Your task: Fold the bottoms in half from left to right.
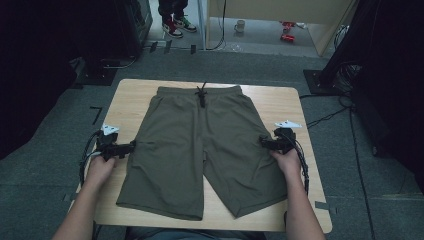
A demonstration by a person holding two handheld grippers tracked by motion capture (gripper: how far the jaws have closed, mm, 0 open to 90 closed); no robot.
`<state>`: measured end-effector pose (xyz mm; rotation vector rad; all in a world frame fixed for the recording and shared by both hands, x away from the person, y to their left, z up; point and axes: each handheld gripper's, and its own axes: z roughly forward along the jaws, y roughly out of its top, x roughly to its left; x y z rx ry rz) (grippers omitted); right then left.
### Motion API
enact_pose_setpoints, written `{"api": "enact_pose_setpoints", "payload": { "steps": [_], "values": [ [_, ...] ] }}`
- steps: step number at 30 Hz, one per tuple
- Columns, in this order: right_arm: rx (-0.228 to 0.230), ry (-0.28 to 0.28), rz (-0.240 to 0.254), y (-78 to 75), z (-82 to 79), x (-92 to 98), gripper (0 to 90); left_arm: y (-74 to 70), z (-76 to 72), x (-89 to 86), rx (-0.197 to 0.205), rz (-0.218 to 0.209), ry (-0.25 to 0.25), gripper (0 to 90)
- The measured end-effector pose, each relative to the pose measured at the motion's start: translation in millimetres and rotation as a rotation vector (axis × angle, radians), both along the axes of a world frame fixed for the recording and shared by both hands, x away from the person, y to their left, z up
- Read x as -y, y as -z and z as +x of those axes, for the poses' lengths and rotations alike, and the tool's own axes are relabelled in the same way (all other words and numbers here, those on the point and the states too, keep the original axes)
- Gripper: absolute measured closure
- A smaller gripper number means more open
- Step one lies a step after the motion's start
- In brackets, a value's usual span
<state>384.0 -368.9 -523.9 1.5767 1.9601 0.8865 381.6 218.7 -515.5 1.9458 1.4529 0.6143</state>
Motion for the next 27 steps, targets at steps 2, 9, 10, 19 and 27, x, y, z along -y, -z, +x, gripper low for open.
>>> {"api": "enact_pose_setpoints", "payload": {
  "steps": [2, 9, 10, 19, 27],
  "values": [
    [-0.004, 0.003, -0.001, -0.5, 0.3, -0.5, 13.6, -1.7, -1.2, -0.8, -0.018, 0.004, 0.018, 13.5],
    [-0.030, -0.012, -0.001, -5.2, 0.6, -0.9, 23.2, -11.3, -7.4, -4.9, -0.065, -0.023, 0.133, 14.1],
    [-0.034, -0.012, -0.002, -5.7, 0.8, -0.9, 23.8, -13.3, -8.4, -4.8, -0.063, -0.031, 0.136, 14.1],
    [-0.037, 0.001, 0.013, -18.6, -0.2, -0.4, 31.6, -23.5, -21.6, -2.3, -0.062, -0.047, 0.205, 14.1],
    [-0.006, -0.027, 0.014, -27.8, -2.8, -8.9, 35.7, -23.6, -40.0, 5.5, -0.085, -0.066, 0.270, 14.7]
  ]
}}
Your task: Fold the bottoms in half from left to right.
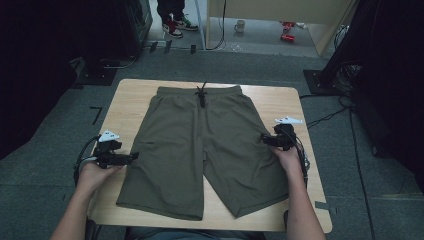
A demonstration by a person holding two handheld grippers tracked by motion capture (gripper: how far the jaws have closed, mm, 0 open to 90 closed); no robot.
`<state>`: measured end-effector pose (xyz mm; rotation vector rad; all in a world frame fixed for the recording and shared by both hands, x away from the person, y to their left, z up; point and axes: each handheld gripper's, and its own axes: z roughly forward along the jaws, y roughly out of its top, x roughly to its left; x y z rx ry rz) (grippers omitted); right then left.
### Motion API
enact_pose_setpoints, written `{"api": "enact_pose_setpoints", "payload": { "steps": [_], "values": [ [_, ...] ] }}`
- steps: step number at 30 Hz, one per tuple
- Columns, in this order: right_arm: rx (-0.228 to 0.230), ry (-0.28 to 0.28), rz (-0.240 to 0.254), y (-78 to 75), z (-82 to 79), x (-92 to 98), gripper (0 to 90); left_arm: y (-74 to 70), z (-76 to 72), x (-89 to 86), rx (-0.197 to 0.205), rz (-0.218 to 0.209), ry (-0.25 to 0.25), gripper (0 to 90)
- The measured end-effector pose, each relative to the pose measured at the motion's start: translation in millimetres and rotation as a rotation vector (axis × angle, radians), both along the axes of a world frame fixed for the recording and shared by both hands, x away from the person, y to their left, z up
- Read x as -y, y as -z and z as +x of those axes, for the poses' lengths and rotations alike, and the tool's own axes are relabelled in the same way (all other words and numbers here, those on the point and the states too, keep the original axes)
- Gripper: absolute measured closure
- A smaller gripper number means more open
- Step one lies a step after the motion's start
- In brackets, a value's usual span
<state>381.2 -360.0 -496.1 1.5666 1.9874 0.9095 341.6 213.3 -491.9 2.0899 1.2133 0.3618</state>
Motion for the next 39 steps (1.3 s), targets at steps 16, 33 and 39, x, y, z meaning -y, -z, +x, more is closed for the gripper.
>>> {"api": "enact_pose_setpoints", "payload": {
  "steps": [16, 33, 39],
  "values": [
    [-0.020, -0.052, 0.051, -10.2, 3.0, -17.5, 34.6, 8.5, -24.0, 11.5, -0.053, 0.032, 0.057, 15.2],
    [0.028, -0.137, 0.074, -30.1, 18.1, -60.4, 35.9, 14.1, -46.9, 22.2, 0.008, 0.105, 0.093, 20.4],
    [0.054, -0.184, 0.076, -46.5, 25.8, -83.7, 36.0, 13.9, -51.4, 22.1, 0.020, 0.093, 0.097, 28.4]
  ]
}}
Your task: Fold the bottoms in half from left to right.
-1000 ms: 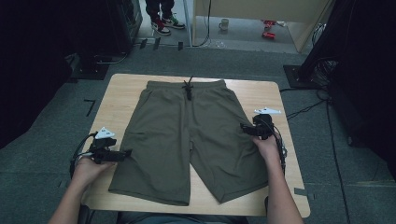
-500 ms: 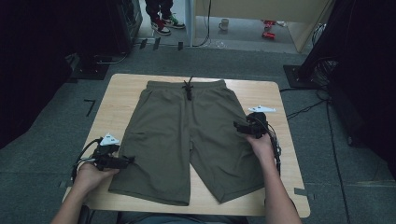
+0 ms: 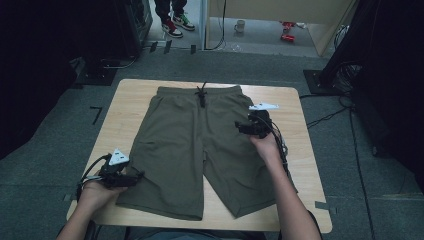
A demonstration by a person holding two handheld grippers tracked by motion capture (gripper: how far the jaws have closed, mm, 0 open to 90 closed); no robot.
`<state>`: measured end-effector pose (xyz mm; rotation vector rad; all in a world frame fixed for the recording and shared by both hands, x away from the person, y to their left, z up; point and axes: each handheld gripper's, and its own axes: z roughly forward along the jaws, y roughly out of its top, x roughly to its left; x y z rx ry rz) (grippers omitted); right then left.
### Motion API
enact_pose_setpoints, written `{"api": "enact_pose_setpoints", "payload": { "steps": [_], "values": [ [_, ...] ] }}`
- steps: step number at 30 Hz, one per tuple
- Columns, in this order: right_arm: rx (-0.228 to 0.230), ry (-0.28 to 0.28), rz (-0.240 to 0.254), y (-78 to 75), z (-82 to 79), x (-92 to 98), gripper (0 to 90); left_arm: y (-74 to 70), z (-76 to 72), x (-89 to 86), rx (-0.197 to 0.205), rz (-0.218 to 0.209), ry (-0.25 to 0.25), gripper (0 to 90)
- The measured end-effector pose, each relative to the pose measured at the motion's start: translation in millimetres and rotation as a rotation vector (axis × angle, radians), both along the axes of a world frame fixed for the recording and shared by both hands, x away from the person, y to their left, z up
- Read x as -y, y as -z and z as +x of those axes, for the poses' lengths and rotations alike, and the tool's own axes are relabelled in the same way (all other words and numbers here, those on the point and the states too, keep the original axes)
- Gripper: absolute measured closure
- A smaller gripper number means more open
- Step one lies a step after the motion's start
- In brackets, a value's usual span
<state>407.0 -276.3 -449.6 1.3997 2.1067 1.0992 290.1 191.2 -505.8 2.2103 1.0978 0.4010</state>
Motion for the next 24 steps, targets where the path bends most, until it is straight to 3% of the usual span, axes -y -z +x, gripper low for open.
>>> {"api": "enact_pose_setpoints", "payload": {
  "steps": [6, 10, 14, 17, 20, 22, 24],
  "values": [
    [-0.003, -0.039, 0.023, -9.3, 8.2, -20.3, 36.9, -1.5, -1.6, 1.3, -0.003, 0.001, 0.008, 35.4],
    [-0.030, -0.071, 0.027, -12.3, 14.4, -35.6, 36.7, -2.4, -2.5, 1.8, -0.005, 0.000, 0.009, 41.2],
    [-0.013, -0.092, 0.029, -13.0, 18.3, -50.9, 38.0, -3.2, -2.3, 1.2, -0.010, -0.003, 0.010, 46.7],
    [-0.057, -0.108, 0.036, -11.9, 25.6, -60.9, 36.7, -3.7, -2.1, 0.4, -0.015, -0.008, 0.011, 49.0],
    [-0.048, -0.117, 0.041, -12.5, 31.0, -71.8, 37.6, -4.2, -2.1, 0.0, -0.019, -0.011, 0.010, 51.6],
    [-0.026, -0.110, 0.039, -11.4, 33.6, -77.3, 39.7, -4.5, -2.3, 0.2, -0.025, -0.017, 0.008, 53.5],
    [-0.040, -0.108, -0.006, -9.1, 39.3, -82.8, 38.6, -4.8, -2.6, 0.8, -0.030, -0.023, 0.014, 55.2]
  ]
}}
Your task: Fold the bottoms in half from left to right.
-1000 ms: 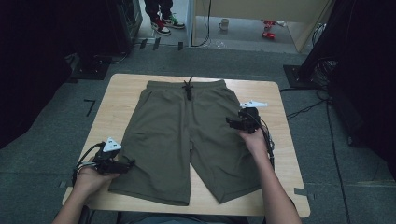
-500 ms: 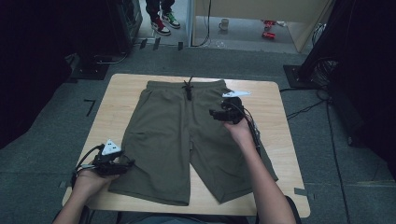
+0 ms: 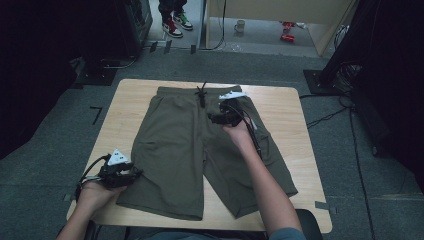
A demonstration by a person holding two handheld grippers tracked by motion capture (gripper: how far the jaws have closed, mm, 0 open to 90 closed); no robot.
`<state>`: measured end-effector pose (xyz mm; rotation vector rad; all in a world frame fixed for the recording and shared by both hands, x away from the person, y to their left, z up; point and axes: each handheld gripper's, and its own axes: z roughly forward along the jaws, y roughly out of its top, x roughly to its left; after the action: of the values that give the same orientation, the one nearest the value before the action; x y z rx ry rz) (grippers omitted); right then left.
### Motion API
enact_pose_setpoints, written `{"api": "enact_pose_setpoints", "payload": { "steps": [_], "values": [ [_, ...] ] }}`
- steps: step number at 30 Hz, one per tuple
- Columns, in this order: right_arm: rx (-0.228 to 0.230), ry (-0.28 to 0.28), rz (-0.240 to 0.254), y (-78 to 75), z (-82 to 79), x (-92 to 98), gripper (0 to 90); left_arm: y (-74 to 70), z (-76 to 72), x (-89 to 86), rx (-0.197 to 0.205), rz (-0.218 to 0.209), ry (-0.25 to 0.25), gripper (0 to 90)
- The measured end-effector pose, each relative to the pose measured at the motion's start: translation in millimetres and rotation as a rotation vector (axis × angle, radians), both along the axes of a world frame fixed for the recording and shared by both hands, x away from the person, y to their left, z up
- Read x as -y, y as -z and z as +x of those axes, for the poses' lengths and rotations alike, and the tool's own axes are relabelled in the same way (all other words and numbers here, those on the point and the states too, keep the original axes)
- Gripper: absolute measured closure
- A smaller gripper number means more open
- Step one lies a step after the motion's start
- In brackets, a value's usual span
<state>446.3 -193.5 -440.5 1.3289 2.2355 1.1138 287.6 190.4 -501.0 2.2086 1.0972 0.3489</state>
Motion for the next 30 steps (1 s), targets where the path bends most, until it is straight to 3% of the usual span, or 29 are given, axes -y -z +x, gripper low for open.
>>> {"api": "enact_pose_setpoints", "payload": {
  "steps": [2, 6, 8, 10, 17, 20, 30],
  "values": [
    [-0.020, -0.009, -0.011, 2.1, 7.0, -4.8, 38.9, -0.4, -0.1, 1.0, -0.007, -0.004, 0.005, 57.2],
    [0.015, 0.003, 0.048, 4.5, 14.3, -12.7, 41.7, -1.0, -0.6, 2.5, -0.020, -0.013, 0.018, 62.2],
    [-0.031, -0.009, 0.053, 5.4, 21.1, -18.8, 40.0, -1.1, -1.1, 2.9, -0.023, -0.019, 0.024, 64.5],
    [-0.029, -0.019, 0.059, 5.3, 24.6, -26.8, 40.4, -1.1, -1.6, 3.2, -0.023, -0.017, 0.030, 65.1],
    [-0.020, -0.050, 0.053, 0.7, 36.1, -58.2, 39.9, -1.4, -3.3, 5.8, -0.015, 0.004, 0.025, 62.1],
    [0.000, -0.075, 0.026, -0.8, 41.5, -71.7, 39.2, -0.9, -4.0, 6.9, -0.005, 0.010, 0.029, 61.3],
    [0.014, -0.100, 0.007, 1.2, 58.6, -107.6, 40.5, -2.4, -2.1, 4.7, -0.055, -0.035, 0.011, 67.5]
  ]
}}
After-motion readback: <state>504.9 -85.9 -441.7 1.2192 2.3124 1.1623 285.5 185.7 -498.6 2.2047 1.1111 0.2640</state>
